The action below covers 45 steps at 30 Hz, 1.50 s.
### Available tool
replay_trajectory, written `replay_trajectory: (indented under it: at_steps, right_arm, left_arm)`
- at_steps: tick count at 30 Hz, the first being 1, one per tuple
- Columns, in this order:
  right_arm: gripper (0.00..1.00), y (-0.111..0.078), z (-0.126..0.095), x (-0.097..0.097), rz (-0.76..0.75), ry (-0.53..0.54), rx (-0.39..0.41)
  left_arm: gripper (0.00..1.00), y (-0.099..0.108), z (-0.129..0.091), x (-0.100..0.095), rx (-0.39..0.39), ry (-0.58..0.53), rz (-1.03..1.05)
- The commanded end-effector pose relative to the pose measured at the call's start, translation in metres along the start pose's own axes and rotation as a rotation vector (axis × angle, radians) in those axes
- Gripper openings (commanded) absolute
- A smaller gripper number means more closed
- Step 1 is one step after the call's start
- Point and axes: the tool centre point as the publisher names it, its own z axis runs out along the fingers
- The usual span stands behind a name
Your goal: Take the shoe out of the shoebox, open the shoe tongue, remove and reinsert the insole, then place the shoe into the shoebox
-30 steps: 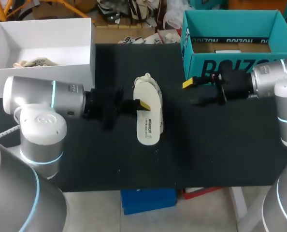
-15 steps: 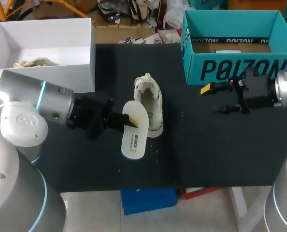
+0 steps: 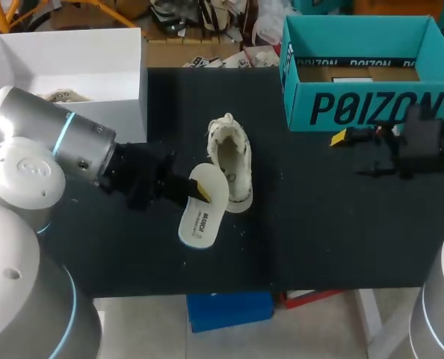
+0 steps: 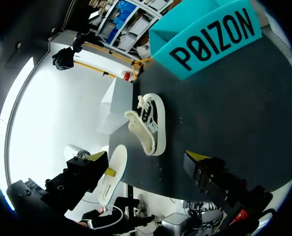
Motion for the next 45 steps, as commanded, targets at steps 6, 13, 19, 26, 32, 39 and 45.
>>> replay_trajectory:
  at_steps: [6, 13, 19, 26, 32, 39, 45]
  right_arm:
    - [1.0, -0.012, -0.018, 0.004, -0.003, -0.022, -0.085]
    - [1.0, -0.014, -0.023, 0.005, -0.007, -0.017, -0.096]
    - [1.0, -0.014, -0.023, 0.005, -0.007, -0.017, -0.096]
    - [1.0, -0.014, -0.023, 0.005, -0.007, -0.017, -0.096]
    - [1.0, -0.014, -0.023, 0.005, -0.007, -0.017, -0.096]
    - [1.0, -0.014, -0.023, 0.005, -0.007, -0.017, -0.096]
    - [1.0, -0.014, -0.023, 0.005, -0.007, -0.017, -0.096]
  left_arm:
    - [0.0, 0.002, 0.005, -0.001, 0.041, 0.039, -0.002]
    - [0.0, 0.006, 0.012, 0.004, 0.073, 0.071, -0.015]
    - [0.0, 0.019, 0.019, 0.01, 0.092, 0.116, -0.035]
    - [0.0, 0.041, 0.026, 0.003, 0.106, 0.144, -0.031]
    - [0.0, 0.056, 0.036, 0.0, 0.126, 0.174, -0.034]
    - [0.0, 0.073, 0.045, 0.001, 0.136, 0.189, -0.047]
    - [0.0, 0.082, 0.052, 0.001, 0.14, 0.204, -0.053]
